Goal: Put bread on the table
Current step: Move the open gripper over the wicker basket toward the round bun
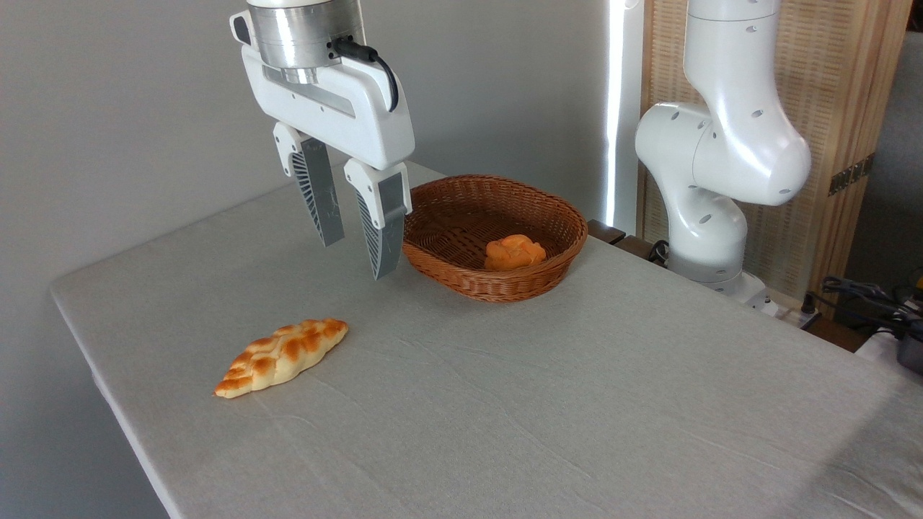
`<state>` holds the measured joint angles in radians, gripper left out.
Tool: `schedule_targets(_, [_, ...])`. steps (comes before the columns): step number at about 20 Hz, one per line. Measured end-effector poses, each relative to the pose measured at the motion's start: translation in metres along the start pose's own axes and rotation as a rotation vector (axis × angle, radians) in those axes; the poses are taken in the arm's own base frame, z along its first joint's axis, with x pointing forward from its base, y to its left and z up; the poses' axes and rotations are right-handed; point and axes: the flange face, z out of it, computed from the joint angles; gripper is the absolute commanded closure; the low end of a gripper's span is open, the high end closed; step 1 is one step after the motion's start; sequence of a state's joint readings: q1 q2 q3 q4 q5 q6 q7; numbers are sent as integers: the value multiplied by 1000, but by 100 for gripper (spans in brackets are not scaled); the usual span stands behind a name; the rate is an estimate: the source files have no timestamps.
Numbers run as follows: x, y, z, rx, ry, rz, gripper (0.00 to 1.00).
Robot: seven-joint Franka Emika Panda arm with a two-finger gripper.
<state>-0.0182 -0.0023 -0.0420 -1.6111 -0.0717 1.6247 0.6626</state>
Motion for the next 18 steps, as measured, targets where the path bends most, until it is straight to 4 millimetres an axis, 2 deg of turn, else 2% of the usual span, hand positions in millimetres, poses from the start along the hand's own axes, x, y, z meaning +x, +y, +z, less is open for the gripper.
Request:
schedule_targets(6, [-10, -12, -1, -17, 15, -22, 0])
schedule_targets(11, [-10, -12, 0, -19, 15, -20, 0])
schedule_targets(15, [-15, -8, 5, -28, 3, 18, 0])
schedule_targets(18, [-32, 5, 12, -32, -4, 21, 0])
